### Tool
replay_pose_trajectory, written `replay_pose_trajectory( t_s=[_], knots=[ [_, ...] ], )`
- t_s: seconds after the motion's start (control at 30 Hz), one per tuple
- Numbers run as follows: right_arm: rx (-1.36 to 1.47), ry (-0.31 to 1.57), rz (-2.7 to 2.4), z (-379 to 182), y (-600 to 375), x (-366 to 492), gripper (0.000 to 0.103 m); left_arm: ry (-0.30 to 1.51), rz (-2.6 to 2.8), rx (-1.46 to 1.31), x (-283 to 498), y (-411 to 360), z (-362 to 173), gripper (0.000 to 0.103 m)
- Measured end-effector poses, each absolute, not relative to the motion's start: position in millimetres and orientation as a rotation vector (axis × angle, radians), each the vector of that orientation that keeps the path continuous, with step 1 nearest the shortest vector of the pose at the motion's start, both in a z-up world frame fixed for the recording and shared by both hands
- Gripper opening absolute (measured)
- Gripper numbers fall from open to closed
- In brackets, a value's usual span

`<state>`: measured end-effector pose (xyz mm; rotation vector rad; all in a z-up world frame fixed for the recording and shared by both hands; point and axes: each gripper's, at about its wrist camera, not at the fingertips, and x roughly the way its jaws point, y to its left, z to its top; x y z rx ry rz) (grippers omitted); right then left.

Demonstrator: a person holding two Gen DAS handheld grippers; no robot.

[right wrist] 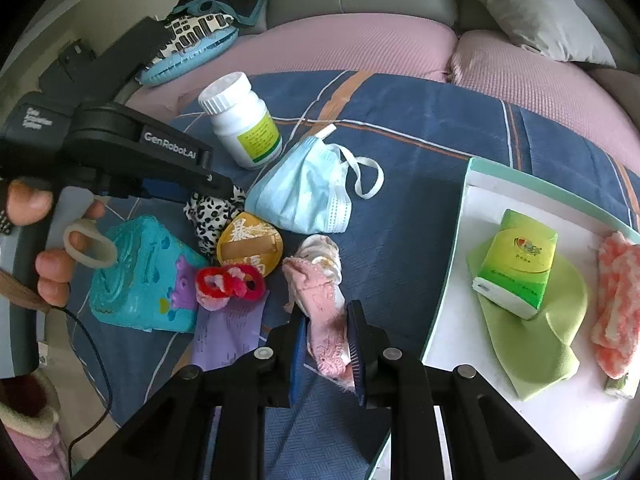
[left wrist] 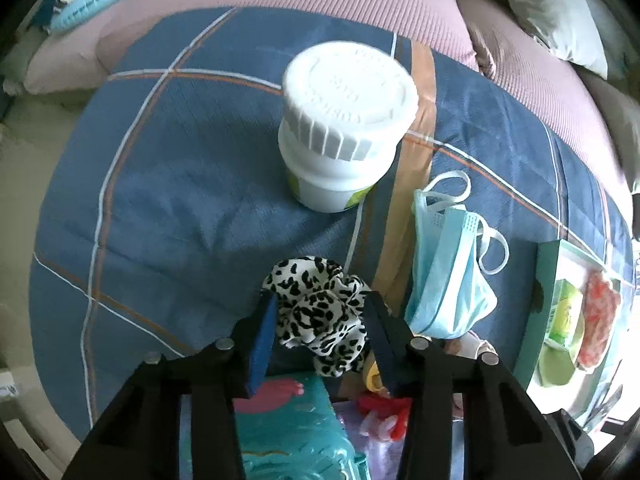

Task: Organize soft objects
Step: 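Grasp the pink-and-white fabric with the right tool while the left tool grasps the leopard-print scrunchie, then carry the fabric and scrunchie over the white tray with both tools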

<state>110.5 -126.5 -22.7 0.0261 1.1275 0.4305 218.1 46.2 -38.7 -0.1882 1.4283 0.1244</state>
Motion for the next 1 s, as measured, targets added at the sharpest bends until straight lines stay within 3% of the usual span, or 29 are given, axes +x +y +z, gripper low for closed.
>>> replay_pose_trajectory(
  t_s=[0.17, 1.0],
  knots=[
    [0.038, 1.121, 0.427, -20.3, -130.2, 110.2, 0.021, 1.472, 0.139, -0.174, 223.4, 48.1, -50.8, 0.034],
    [0.123, 1.056, 0.419, 0.0, -152.4, 113.8, 0.017, 1.428, 0.138, -0.205, 202.2, 50.3, -40.4, 0.019]
  ],
)
